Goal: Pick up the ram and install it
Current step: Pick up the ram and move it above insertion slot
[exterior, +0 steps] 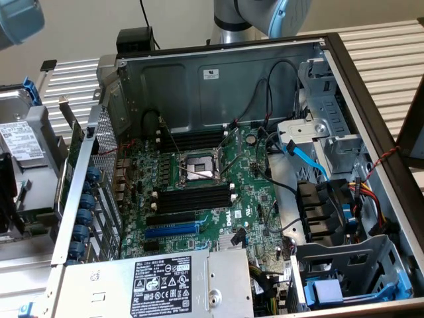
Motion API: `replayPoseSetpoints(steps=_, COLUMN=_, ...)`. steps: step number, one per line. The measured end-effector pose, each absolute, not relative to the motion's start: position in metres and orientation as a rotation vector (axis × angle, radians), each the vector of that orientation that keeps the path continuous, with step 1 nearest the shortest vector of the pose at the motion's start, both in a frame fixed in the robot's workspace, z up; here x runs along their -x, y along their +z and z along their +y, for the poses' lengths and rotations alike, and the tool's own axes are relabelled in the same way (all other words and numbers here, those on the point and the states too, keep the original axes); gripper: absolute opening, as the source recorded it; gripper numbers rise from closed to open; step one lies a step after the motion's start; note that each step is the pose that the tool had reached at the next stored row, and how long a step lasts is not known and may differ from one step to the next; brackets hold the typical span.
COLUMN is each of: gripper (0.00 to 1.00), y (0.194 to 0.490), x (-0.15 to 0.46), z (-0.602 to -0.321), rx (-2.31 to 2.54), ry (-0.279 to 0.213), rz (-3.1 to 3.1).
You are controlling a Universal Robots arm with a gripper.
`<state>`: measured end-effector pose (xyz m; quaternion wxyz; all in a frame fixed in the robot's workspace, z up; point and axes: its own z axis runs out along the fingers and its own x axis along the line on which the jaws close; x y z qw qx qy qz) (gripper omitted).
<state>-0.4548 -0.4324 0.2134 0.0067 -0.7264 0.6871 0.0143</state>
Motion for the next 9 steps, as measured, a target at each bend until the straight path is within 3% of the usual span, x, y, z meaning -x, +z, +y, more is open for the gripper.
replayPoseSetpoints(steps=9, gripper=0.13, y=0.25, x=0.455, z=-0.433, rx=2.271, ry=0.045, rz=2.15)
